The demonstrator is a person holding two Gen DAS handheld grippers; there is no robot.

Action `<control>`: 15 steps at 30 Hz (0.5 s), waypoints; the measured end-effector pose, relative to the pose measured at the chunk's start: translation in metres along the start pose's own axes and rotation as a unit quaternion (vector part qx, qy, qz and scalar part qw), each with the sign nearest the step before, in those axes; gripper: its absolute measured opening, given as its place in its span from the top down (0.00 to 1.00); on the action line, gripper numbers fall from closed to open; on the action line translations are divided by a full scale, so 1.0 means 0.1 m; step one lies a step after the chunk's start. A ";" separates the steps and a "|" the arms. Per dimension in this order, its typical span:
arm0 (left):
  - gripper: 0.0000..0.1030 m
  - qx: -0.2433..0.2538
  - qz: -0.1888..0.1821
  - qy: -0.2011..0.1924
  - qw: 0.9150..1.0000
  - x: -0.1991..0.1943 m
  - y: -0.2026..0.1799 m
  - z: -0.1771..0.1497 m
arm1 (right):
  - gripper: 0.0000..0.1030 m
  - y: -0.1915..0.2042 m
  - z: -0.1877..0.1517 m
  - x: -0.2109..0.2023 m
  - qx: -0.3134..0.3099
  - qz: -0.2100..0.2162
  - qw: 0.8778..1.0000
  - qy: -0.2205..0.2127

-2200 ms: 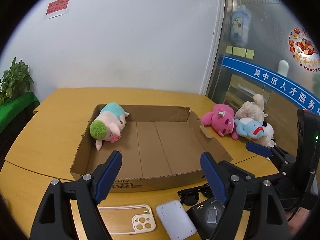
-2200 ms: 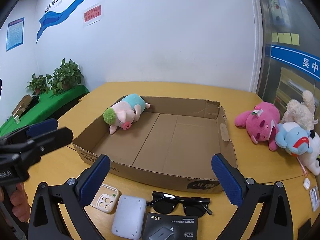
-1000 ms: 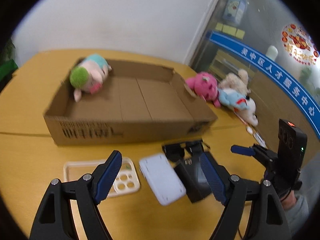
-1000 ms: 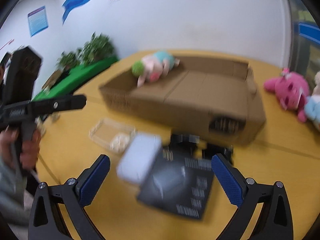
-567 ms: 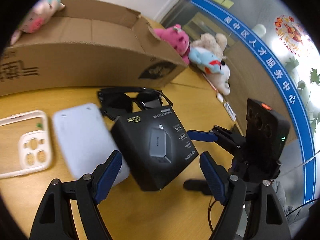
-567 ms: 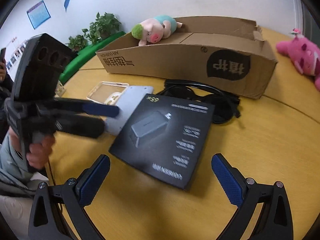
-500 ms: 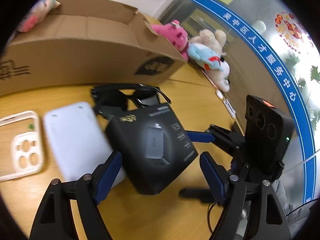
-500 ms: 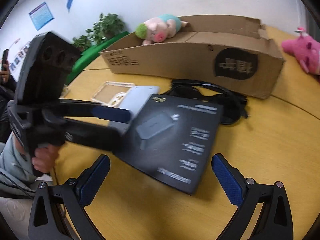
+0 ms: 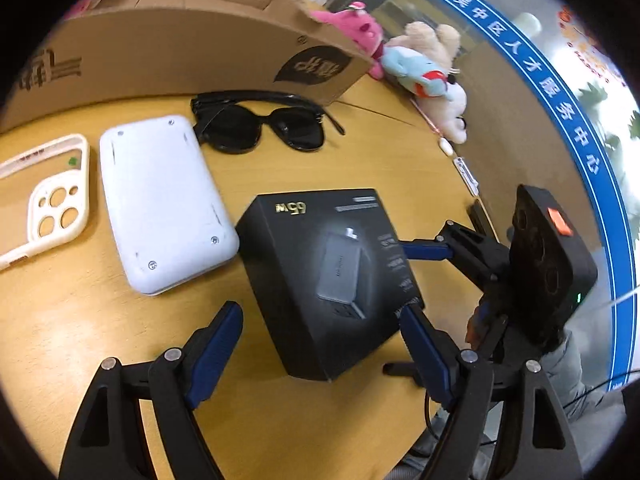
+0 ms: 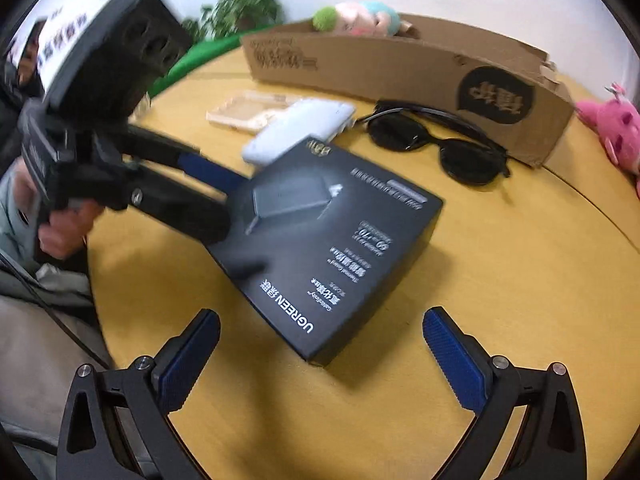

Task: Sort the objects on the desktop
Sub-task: 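Close the right tool on the black charger box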

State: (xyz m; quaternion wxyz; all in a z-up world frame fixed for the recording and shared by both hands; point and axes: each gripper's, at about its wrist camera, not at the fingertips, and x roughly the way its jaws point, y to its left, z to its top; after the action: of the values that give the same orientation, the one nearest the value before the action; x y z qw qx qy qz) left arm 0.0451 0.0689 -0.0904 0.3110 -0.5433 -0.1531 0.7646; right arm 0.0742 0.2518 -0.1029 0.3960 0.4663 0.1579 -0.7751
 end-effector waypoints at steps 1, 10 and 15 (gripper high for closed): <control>0.22 -0.004 -0.005 0.001 1.000 0.03 0.00 0.00 | 0.01 0.04 0.03 0.04 -0.013 -0.010 1.000 0.001; 0.30 -0.027 0.004 -0.017 0.999 0.01 0.06 -0.09 | 0.12 0.19 0.14 0.11 -0.014 -0.053 0.998 -0.022; 0.30 -0.027 0.022 -0.064 0.997 -0.29 -0.09 -0.07 | 0.12 0.39 0.30 -0.15 -0.024 -0.074 0.995 -0.066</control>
State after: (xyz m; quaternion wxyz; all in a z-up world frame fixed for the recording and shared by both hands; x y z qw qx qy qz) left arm 0.0607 0.0558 -0.0663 0.2688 -0.5046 -0.1808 0.8003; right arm 0.0892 0.2154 -0.0698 0.3582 0.3915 0.1845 -0.8273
